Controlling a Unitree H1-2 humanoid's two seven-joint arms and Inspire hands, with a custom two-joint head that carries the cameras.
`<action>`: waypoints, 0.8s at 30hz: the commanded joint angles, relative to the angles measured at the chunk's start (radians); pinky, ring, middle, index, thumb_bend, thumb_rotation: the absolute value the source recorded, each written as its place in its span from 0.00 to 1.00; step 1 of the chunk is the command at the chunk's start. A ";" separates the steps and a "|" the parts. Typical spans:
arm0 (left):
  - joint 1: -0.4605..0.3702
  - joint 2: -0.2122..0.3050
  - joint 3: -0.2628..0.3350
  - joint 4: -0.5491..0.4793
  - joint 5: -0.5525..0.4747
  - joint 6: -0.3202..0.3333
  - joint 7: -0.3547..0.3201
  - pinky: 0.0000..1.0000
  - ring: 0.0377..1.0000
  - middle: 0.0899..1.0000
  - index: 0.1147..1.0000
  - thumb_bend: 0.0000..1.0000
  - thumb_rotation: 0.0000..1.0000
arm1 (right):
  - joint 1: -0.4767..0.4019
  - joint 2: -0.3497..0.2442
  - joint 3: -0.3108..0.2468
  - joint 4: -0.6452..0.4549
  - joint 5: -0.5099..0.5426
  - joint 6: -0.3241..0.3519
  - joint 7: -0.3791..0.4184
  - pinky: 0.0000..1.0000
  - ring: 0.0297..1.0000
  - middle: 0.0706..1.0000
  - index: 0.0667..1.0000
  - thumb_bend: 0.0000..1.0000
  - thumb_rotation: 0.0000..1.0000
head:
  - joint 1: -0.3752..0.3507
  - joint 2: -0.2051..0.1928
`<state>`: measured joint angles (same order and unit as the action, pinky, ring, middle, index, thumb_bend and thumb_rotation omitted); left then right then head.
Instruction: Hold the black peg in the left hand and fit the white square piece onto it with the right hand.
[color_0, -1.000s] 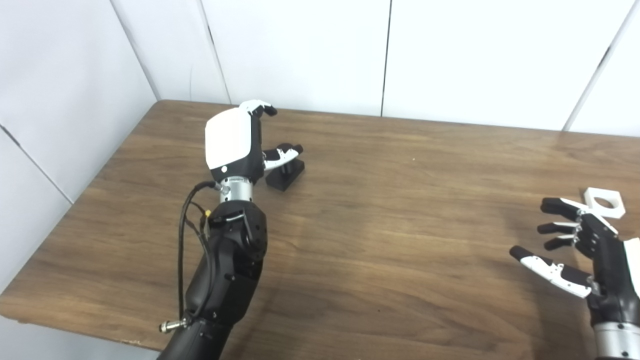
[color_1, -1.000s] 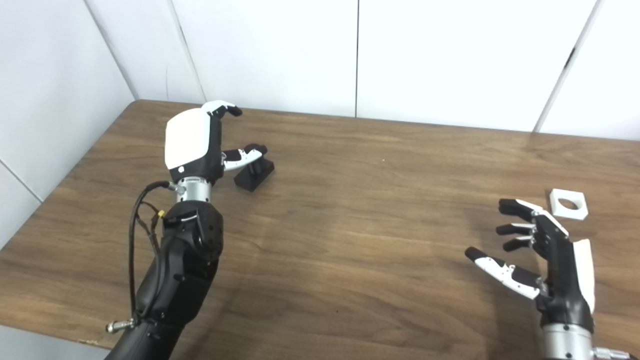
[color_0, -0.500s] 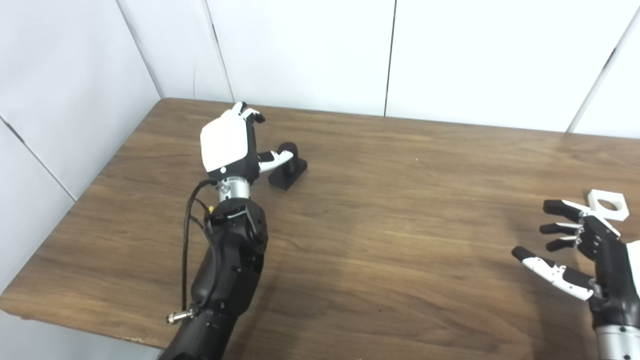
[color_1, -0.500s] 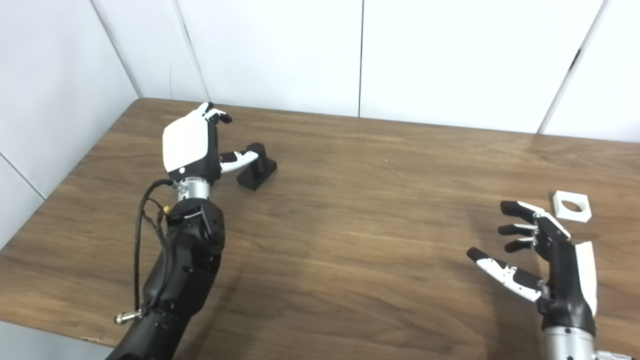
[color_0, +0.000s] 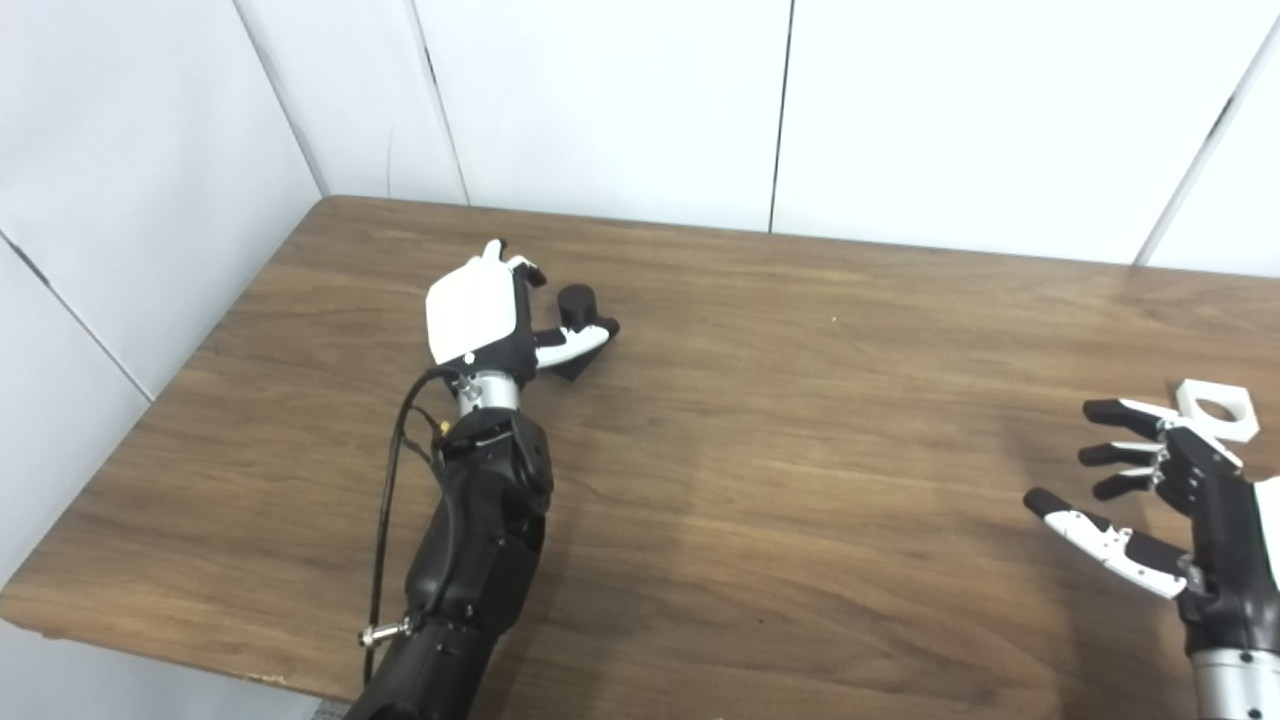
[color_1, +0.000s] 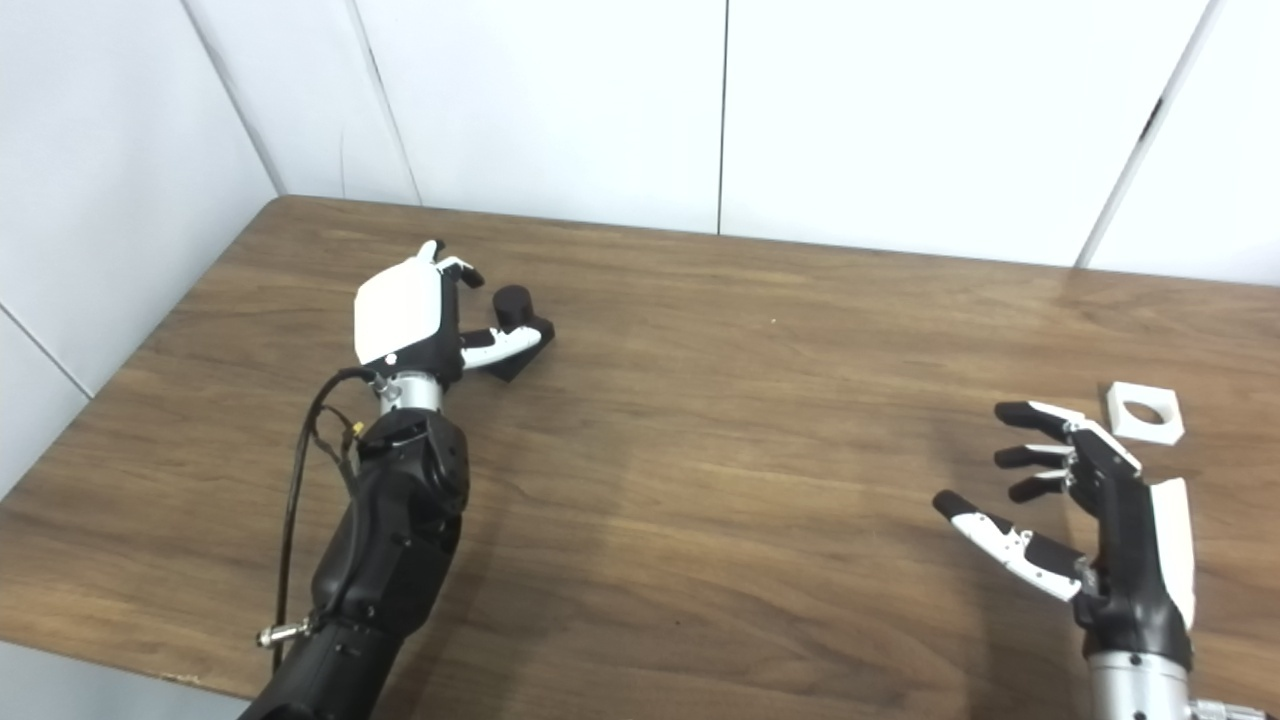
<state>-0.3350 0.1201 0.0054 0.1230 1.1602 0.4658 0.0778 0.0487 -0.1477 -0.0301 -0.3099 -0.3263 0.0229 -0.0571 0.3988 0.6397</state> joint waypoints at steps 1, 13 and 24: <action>-0.031 0.006 -0.002 0.005 0.004 0.004 0.033 0.77 0.90 0.94 0.63 1.00 0.65 | -0.017 0.004 -0.001 -0.046 0.000 -0.025 -0.007 0.44 0.58 0.70 0.64 0.59 0.00 | -0.003 0.000; -0.034 0.010 -0.010 0.076 -0.014 0.004 0.067 0.78 0.90 0.93 0.60 0.98 0.56 | -0.011 0.004 -0.005 -0.061 0.003 -0.019 -0.005 0.43 0.56 0.70 0.63 0.60 0.00 | -0.005 0.006; -0.040 0.022 -0.022 0.138 -0.016 0.004 0.099 0.82 0.92 0.93 0.57 0.89 0.47 | 0.004 0.001 -0.013 -0.085 0.006 -0.004 0.001 0.41 0.55 0.69 0.63 0.59 0.00 | -0.008 0.011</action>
<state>-0.3357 0.1206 -0.0128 0.2479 1.1410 0.4638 0.1525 0.0610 -0.1481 -0.0385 -0.3507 -0.3246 0.0297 -0.0530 0.3896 0.6504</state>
